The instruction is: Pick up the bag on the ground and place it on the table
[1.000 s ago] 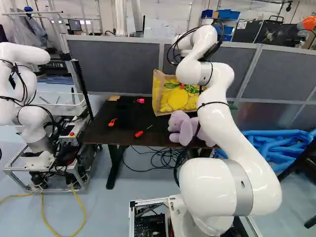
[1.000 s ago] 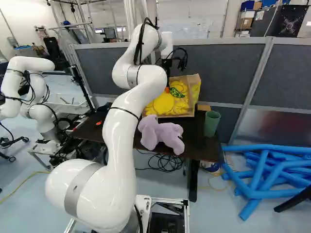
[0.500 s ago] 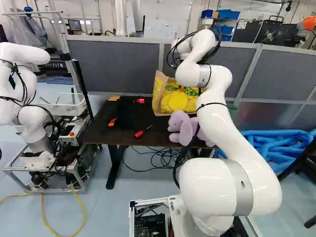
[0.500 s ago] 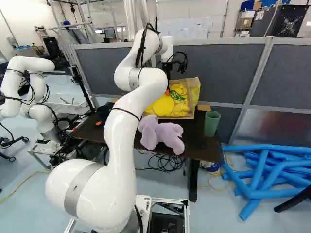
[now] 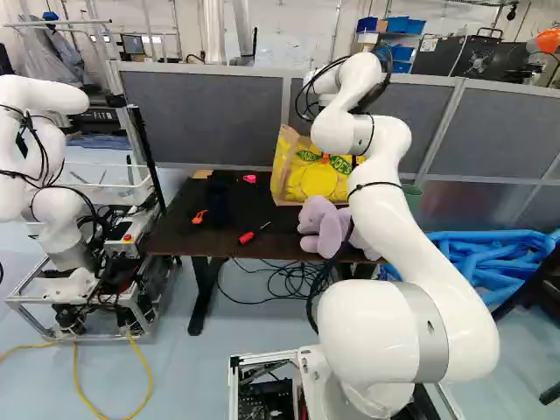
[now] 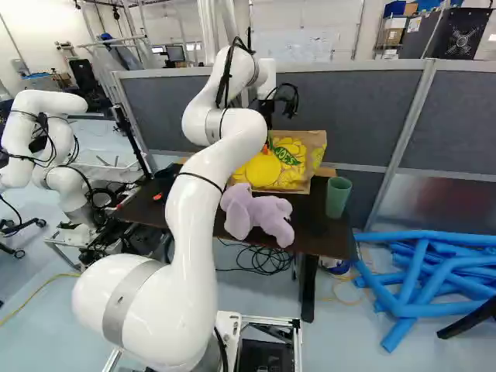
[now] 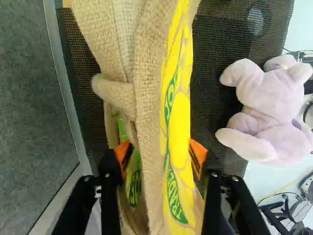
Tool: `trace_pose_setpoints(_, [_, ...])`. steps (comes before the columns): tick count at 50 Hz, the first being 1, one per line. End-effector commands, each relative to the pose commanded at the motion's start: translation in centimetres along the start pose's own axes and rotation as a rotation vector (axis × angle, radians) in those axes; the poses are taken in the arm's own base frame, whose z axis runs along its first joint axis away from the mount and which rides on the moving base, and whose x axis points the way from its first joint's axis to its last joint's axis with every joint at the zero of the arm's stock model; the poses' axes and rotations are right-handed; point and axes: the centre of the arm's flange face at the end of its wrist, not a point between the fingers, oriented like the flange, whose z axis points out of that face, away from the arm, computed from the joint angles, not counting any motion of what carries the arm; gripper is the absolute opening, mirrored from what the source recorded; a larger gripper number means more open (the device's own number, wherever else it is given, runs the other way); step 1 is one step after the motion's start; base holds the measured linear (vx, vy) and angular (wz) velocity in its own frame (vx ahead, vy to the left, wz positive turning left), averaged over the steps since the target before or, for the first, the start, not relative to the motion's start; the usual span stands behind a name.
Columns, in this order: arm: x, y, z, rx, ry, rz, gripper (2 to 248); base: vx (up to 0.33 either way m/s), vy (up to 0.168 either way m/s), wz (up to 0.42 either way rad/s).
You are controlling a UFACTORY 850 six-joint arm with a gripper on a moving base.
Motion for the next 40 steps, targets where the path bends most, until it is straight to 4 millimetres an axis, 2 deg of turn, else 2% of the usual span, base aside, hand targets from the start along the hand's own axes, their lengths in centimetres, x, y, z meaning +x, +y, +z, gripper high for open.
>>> trace_pose_setpoints(2, [0.0,0.0,0.0,0.0,0.0,0.0,157,0.0,0.0,0.0])
trace_pose_setpoints(3, [0.0,0.0,0.0,0.0,0.0,0.0,193,0.0,0.0,0.0])
trace_pose_setpoints(7, [0.0,0.0,0.0,0.0,0.0,0.0,193,0.0,0.0,0.0])
trace_pose_setpoints(8, [0.0,0.0,0.0,0.0,0.0,0.0,229,0.0,0.0,0.0])
trace_pose_setpoints(12, [0.0,0.1,-0.2,0.002,0.0,0.0,229,0.0,0.0,0.0])
trace_pose_setpoints(13, [0.0,0.1,-0.3,0.003,0.0,0.0,247,0.0,0.0,0.0])
trace_pose_setpoints(40, [0.0,2.0,-4.3,0.005,0.0,0.001,247,0.0,0.0,0.0])
